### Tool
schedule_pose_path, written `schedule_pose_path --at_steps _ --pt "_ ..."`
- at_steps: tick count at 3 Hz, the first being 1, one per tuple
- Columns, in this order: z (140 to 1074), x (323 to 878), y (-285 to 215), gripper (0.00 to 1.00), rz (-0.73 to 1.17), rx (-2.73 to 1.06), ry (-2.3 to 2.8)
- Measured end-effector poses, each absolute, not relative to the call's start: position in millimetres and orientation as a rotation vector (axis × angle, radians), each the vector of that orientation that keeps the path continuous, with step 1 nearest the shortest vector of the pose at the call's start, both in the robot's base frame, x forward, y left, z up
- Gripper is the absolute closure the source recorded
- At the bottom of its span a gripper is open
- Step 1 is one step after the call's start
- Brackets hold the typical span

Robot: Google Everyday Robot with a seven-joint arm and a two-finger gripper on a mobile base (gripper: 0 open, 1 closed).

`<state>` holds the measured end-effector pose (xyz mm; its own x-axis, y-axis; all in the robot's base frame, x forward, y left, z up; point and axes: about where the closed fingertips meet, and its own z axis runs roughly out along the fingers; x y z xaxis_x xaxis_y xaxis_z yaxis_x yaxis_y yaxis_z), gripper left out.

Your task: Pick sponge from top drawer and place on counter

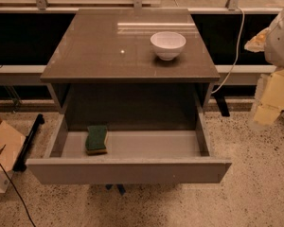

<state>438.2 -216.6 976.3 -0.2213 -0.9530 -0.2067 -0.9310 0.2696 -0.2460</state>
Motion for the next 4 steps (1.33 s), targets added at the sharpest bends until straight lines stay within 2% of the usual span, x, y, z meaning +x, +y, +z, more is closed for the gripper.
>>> schedule_pose_path --at_steps 2,4 --pt "964 450 -199 0.00 -0.032 -1.723 2.177" --pt "925 488 -141 0.00 0.128 -1.745 2.000"
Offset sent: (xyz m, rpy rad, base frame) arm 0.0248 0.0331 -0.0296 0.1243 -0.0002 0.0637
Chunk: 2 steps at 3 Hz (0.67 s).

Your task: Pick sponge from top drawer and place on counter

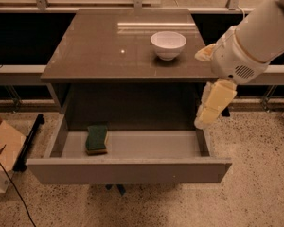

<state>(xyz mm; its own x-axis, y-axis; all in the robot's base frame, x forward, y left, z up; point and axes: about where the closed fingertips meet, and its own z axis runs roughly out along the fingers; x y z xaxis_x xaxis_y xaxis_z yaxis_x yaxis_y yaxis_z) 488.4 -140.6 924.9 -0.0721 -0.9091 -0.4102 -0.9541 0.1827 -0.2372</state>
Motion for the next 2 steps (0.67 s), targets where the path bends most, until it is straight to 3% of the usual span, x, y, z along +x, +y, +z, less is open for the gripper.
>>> schedule_pose_path --at_steps 1,2 --pt "906.6 509.0 -124.1 0.00 0.280 -1.753 1.907" --pt "900.6 510.4 -121.2 0.00 0.306 -1.757 1.901"
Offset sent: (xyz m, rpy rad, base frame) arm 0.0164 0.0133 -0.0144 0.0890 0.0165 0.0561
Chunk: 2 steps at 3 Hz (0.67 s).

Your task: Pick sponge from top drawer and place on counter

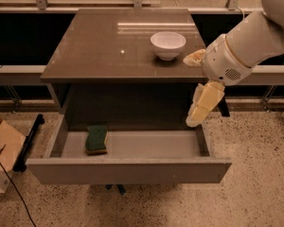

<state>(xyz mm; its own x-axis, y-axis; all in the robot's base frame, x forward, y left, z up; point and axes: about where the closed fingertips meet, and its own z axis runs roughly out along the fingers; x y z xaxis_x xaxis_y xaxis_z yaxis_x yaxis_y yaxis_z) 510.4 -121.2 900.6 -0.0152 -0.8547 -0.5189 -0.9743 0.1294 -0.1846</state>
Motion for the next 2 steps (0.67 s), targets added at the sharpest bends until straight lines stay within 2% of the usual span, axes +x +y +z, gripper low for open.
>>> schedule_pose_path --at_steps 2 --pt "871 525 -89 0.00 0.365 -1.737 1.865"
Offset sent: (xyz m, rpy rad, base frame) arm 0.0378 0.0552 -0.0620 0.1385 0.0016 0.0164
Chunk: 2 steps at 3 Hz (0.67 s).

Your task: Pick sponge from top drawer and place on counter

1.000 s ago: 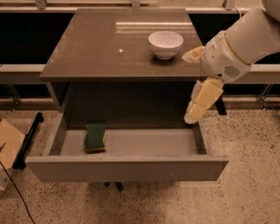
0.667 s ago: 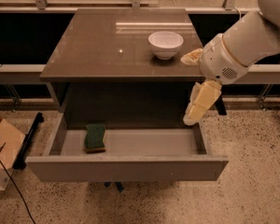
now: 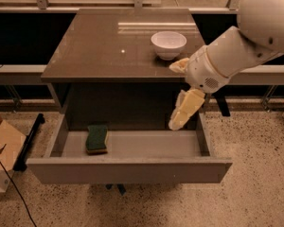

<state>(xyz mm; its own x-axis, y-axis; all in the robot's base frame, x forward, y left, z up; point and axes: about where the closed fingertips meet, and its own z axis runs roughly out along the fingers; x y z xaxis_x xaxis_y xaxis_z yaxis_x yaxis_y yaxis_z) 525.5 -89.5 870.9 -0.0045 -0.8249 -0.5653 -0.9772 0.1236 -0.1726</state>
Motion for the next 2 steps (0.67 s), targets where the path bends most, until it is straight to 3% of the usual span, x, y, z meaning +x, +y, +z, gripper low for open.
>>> schedule_pose_path --at_steps 2 --pt "812 560 -46 0.00 0.500 -1.677 1.806"
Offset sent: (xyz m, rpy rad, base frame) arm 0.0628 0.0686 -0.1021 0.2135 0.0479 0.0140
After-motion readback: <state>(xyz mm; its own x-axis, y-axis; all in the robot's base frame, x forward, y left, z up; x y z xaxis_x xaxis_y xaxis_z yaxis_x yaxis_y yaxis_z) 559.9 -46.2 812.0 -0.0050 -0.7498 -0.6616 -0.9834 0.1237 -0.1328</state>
